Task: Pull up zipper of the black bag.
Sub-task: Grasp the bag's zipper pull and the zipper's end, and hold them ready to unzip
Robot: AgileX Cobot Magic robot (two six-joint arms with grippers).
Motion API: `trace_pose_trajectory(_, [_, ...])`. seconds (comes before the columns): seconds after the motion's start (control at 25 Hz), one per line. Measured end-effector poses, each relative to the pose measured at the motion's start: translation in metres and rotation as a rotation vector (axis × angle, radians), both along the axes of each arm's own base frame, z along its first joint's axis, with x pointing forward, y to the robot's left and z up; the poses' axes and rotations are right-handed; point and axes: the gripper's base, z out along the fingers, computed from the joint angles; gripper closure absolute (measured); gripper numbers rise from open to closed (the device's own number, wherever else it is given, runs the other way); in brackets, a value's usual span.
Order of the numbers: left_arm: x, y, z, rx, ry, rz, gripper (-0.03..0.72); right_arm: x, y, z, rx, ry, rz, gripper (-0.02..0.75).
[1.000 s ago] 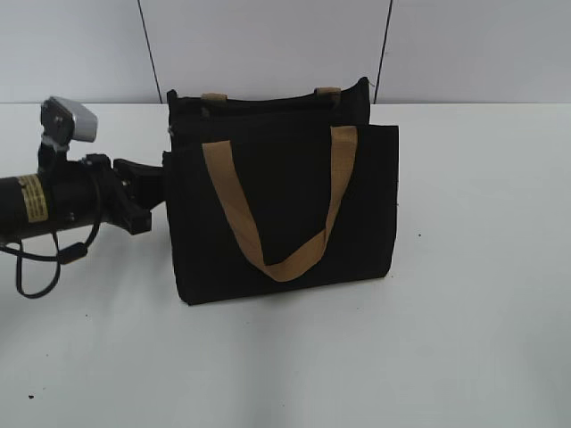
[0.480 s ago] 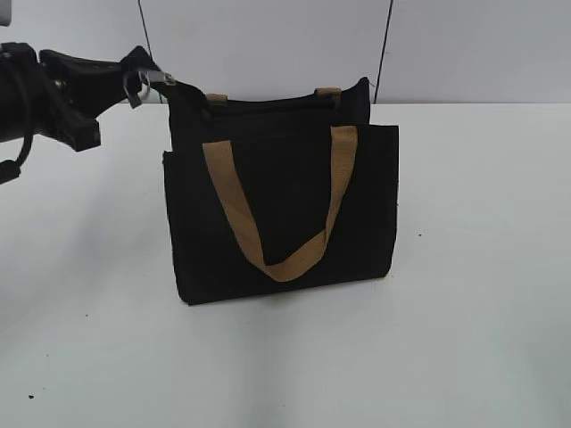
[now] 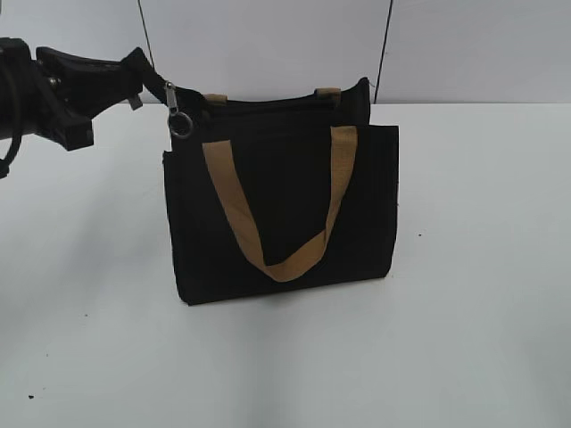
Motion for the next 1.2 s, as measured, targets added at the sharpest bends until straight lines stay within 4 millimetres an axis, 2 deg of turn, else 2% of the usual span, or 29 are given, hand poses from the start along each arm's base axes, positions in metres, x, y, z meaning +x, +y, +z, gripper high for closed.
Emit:
trace_pose_trajectory(0.28, [0.000,0.000,0.000,-0.019,0.022,0.001,0.688,0.000,0.006,0.001,0.054,0.002,0.041,0.197])
trace_pose_trajectory(0.36, [0.000,0.000,0.000,-0.020,0.024,0.002,0.688,0.009,0.012,0.007,0.110,0.020,0.098,0.197])
trace_pose_trajectory(0.56, [0.000,0.000,0.000,-0.018,0.027,0.005,0.688,0.063,0.030,0.027,0.129,0.120,0.337,0.197])
trace_pose_trajectory(0.84, [-0.001,-0.004,-0.003,0.012,0.048,0.017,0.688,0.139,0.043,0.055,0.144,0.105,0.484,0.197])
trace_pose_trajectory(0.88, [-0.001,-0.006,-0.004,0.020,0.052,0.018,0.688,0.153,0.047,0.055,0.146,0.138,0.509,0.197])
trace_pose_trajectory(1.04, [-0.002,-0.008,-0.005,0.028,0.058,0.014,0.688,0.188,0.074,0.059,0.134,0.184,0.621,0.197])
trace_pose_trajectory(1.2, [-0.002,-0.008,-0.005,0.028,0.058,0.015,0.688,0.212,0.115,0.049,0.089,0.234,0.739,0.197])
